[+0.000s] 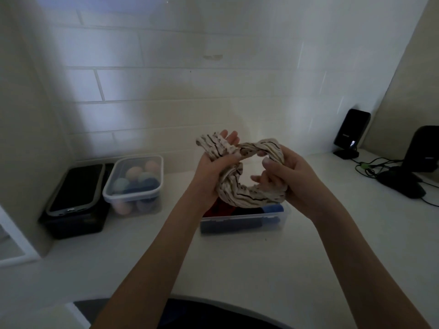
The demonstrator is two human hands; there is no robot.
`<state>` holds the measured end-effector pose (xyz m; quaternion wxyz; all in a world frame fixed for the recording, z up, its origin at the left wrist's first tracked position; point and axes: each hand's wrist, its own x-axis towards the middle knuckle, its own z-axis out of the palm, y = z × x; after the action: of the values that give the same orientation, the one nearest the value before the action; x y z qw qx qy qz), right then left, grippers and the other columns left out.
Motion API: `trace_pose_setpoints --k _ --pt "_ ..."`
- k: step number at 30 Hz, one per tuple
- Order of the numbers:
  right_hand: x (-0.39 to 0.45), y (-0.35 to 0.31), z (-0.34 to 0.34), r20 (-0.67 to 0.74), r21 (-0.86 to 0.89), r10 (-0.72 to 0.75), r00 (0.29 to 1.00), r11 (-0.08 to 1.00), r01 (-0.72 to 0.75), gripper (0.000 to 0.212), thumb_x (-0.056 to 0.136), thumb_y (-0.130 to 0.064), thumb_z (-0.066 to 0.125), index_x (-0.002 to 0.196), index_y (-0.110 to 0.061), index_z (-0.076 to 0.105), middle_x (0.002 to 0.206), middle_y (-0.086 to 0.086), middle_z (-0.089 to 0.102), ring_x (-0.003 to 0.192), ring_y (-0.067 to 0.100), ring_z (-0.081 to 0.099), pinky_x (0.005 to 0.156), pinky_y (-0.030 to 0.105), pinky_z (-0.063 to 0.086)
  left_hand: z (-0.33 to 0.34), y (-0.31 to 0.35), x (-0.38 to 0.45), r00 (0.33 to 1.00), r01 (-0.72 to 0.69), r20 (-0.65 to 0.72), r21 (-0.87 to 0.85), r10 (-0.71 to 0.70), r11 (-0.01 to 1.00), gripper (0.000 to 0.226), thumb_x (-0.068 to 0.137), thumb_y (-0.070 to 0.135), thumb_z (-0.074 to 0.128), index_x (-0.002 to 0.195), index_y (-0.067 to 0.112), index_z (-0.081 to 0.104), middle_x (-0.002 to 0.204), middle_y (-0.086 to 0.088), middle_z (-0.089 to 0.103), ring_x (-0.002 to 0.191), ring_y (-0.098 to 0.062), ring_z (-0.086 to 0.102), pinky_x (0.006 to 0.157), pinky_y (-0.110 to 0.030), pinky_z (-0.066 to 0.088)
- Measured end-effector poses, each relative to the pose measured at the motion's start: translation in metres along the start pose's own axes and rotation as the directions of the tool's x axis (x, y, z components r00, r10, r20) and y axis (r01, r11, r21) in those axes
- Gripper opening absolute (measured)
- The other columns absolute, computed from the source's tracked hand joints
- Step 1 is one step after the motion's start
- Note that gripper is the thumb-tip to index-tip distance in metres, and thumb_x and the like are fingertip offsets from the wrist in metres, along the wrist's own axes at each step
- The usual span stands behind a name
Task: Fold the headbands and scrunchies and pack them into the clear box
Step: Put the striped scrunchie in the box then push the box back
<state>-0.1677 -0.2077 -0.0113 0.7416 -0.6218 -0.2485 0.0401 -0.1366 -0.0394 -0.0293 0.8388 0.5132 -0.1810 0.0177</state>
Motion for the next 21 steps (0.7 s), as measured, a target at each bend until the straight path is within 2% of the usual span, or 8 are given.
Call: trace_pose_setpoints --k 2,4,8,11,14,17,19,21 --pt "0.0 -0.001 0.003 0.039 0.029 -0.001 0.999 1.0 -0.001 0.018 0.086 -0.012 0.059 0.104 -0.012 0.057 0.047 -0.004 0.045 0.043 0.011 0.046 0.06 0.028 0.054 0.005 -0.001 -0.003 0.998 -0.053 0.038 0.225 0.046 0.973 0.072 0.072 0.006 0.06 0.14 0.013 0.037 0.133 -0.003 0.054 0.116 -0.015 0.057 0.097 -0.031 0.048" --pt "0.0 0.0 0.003 0.068 -0.003 0.009 0.998 1.0 -0.009 0.032 0.086 -0.013 0.056 0.117 -0.012 0.055 0.053 -0.003 0.05 0.047 0.012 0.047 0.054 0.027 0.05 0.01 -0.002 -0.006 0.99 -0.127 0.109 0.444 0.087 0.887 0.062 0.073 0.014 0.064 0.133 0.016 0.046 0.123 -0.003 0.061 0.107 -0.014 0.062 0.09 -0.029 0.051" --pt "0.0 -0.001 0.003 0.045 -0.082 0.006 0.999 0.997 -0.002 0.041 0.084 -0.015 0.059 0.126 -0.012 0.056 0.055 -0.001 0.052 0.049 0.012 0.047 0.052 0.026 0.046 0.014 0.0 -0.009 0.967 -0.252 0.21 0.685 0.147 0.684 0.04 0.078 0.02 0.061 0.106 0.046 0.05 0.107 0.017 0.059 0.101 0.005 0.057 0.084 -0.008 0.043" --pt "-0.001 -0.002 0.0 -0.016 -0.128 -0.004 1.0 0.992 0.002 0.038 0.084 -0.013 0.062 0.121 -0.011 0.061 0.055 -0.007 0.054 0.051 0.01 0.047 0.055 0.023 0.048 0.008 0.0 -0.009 0.962 -0.272 0.231 0.761 0.146 0.589 0.033 0.082 0.014 0.064 0.108 0.032 0.056 0.103 0.009 0.062 0.095 0.003 0.057 0.077 -0.004 0.043" --pt "0.001 -0.002 -0.002 -0.092 -0.152 -0.013 0.996 0.988 -0.001 0.032 0.085 -0.011 0.061 0.116 -0.011 0.066 0.059 -0.001 0.048 0.056 0.01 0.046 0.059 0.022 0.048 0.008 -0.002 -0.009 0.949 -0.285 0.165 0.814 0.269 0.507 0.019 0.08 0.017 0.066 0.097 0.007 0.066 0.088 -0.005 0.071 0.08 -0.011 0.066 0.071 -0.024 0.053" --pt "0.007 0.0 -0.004 -0.243 -0.256 -0.026 0.97 0.966 -0.038 0.018 0.087 -0.01 0.061 0.102 -0.007 0.07 0.06 0.0 0.052 0.055 0.01 0.05 0.062 0.027 0.049 0.016 0.005 -0.012 0.944 -0.247 0.029 0.722 0.329 0.646 0.009 0.08 0.015 0.068 0.076 0.007 0.069 0.076 -0.016 0.07 0.071 -0.019 0.066 0.066 -0.033 0.054" --pt "0.01 0.003 -0.006 -0.311 -0.27 -0.013 0.95 0.96 -0.075 0.012 0.087 -0.012 0.062 0.095 -0.006 0.068 0.065 0.004 0.06 0.06 0.015 0.059 0.068 0.034 0.052 0.019 0.009 -0.012 0.982 -0.157 0.002 0.558 0.188 0.815 0.01 0.08 0.014 0.066 0.073 0.02 0.07 0.076 -0.009 0.071 0.075 -0.016 0.067 0.07 -0.031 0.056" --pt "0.011 0.005 -0.006 -0.291 -0.273 0.015 0.957 0.957 -0.098 0.018 0.087 -0.013 0.061 0.103 -0.008 0.064 0.089 0.012 0.069 0.082 0.026 0.068 0.078 0.039 0.055 0.019 0.011 -0.011 0.999 -0.022 0.044 0.378 0.006 0.925 0.011 0.076 0.015 0.063 0.076 0.022 0.071 0.077 -0.002 0.072 0.079 -0.016 0.068 0.074 -0.03 0.056"
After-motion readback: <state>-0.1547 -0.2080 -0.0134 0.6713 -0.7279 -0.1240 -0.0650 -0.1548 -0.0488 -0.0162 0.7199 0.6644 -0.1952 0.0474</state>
